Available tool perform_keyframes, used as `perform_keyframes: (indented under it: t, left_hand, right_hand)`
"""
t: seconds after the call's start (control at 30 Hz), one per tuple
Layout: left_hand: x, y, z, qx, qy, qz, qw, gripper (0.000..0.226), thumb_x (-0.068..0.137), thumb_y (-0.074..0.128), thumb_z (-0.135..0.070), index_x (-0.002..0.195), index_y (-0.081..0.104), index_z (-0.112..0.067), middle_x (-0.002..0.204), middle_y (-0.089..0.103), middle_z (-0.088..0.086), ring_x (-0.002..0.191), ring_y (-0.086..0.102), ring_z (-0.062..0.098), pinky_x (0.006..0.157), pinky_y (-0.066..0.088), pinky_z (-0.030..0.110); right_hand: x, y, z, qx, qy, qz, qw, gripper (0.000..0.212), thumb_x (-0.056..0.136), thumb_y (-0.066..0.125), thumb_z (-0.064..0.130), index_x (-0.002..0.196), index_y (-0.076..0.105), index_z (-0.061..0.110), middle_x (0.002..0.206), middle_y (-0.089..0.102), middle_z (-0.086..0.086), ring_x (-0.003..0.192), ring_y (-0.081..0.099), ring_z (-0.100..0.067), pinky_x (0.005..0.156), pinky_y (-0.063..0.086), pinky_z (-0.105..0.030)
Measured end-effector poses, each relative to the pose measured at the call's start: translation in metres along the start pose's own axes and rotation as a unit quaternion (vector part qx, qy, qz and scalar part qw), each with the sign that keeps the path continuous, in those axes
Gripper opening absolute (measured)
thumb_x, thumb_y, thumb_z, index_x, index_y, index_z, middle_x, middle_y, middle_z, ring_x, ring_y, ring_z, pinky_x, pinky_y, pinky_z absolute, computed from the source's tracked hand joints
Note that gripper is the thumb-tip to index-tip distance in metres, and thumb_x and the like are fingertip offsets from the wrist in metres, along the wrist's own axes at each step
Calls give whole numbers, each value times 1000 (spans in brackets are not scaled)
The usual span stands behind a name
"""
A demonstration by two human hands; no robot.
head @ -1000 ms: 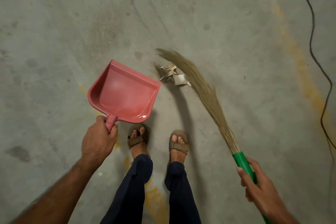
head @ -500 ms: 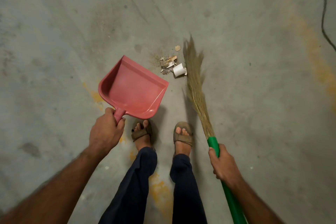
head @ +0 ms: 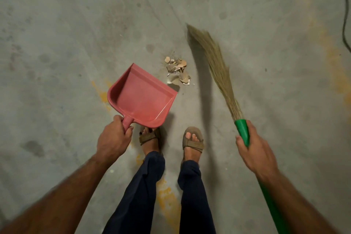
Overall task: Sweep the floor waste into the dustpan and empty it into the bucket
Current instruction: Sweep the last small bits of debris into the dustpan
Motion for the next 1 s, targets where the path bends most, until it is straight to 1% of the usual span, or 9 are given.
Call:
perform_keyframes:
  t: [0.13, 0.23, 0.33, 0.4, 0.5, 0.6, 0.7, 0.8, 1.0]
  left_hand:
    - [-1, 3, 12, 12, -6, 11, 1000, 27, 97, 57, -38, 101, 44, -15, 84, 59, 4, 71, 56, 26, 59, 39, 35]
    - [1, -1, 21, 24, -10, 18, 1000, 26, 97, 59, -37, 102, 45, -16, 85, 59, 3, 73, 58, 26, 61, 43, 36]
    - [6, -7, 32, 31, -14, 16, 999, 27, 94, 63, -38, 104, 50, -17, 87, 61, 3, 75, 59, 25, 63, 49, 38]
    - [11, -9, 37, 33, -6, 13, 999, 26, 94, 64, -37, 106, 54, -16, 90, 63, 3, 77, 59, 23, 65, 47, 36]
    - [24, -7, 46, 56, 19, 15, 998, 25, 94, 63, -37, 107, 60, -16, 96, 66, 6, 85, 62, 28, 69, 48, 38]
    - [40, 2, 53, 82, 42, 25, 995, 29, 95, 59, -42, 107, 63, -16, 98, 68, 10, 88, 65, 33, 73, 54, 42]
    - [62, 18, 53, 91, 54, 24, 994, 30, 96, 57, -43, 107, 62, -16, 100, 67, 11, 90, 66, 34, 74, 55, 43]
    - [94, 37, 45, 101, 76, 20, 992, 32, 97, 54, -44, 108, 59, -15, 103, 65, 13, 91, 65, 37, 75, 55, 44]
    - [161, 63, 17, 148, 114, 34, 982, 34, 98, 55, -43, 117, 58, -15, 114, 64, 16, 102, 65, 40, 80, 52, 45]
  right_hand:
    - [60, -6, 28, -133, -44, 50, 989, 65, 98, 49, 45, 156, 23, 30, 117, 65, -18, 101, 64, -38, 79, 51, -43]
    - [50, -8, 32, -178, -52, 83, 979, 66, 98, 48, 47, 157, 21, 32, 116, 65, -14, 98, 64, -34, 78, 53, -41]
    - [5, -7, 20, -138, -64, 80, 985, 67, 100, 47, 46, 159, 19, 29, 103, 59, -4, 80, 57, -19, 64, 47, -33]
    - [-25, -8, 8, -91, -66, 59, 992, 67, 100, 50, 43, 159, 21, 28, 106, 60, -3, 79, 56, -17, 63, 43, -31]
    - [-49, -8, -11, -28, -47, 21, 998, 66, 98, 54, 39, 157, 28, 27, 133, 61, -8, 103, 63, -28, 78, 51, -38]
    - [-46, -7, -19, -27, -41, -13, 999, 65, 97, 55, 37, 157, 28, 31, 142, 57, -8, 116, 62, -33, 88, 53, -44]
    - [-18, -2, -26, -53, -33, -29, 998, 67, 99, 54, 36, 158, 23, 36, 129, 62, -12, 97, 62, -33, 76, 53, -43]
    - [23, 11, -41, -80, -31, -22, 996, 67, 100, 52, 37, 158, 19, 39, 112, 61, -11, 80, 54, -23, 64, 48, -37]
    - [70, 41, -76, -112, -72, 31, 991, 71, 98, 56, 37, 156, 17, 46, 116, 62, -12, 83, 55, -21, 67, 57, -42]
Point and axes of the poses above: each hand's wrist, its own x-axis towards the middle knuckle, its own y-axis out of the palm, z = x × y, the point moved 2 cm from there along x, towards the middle knuckle
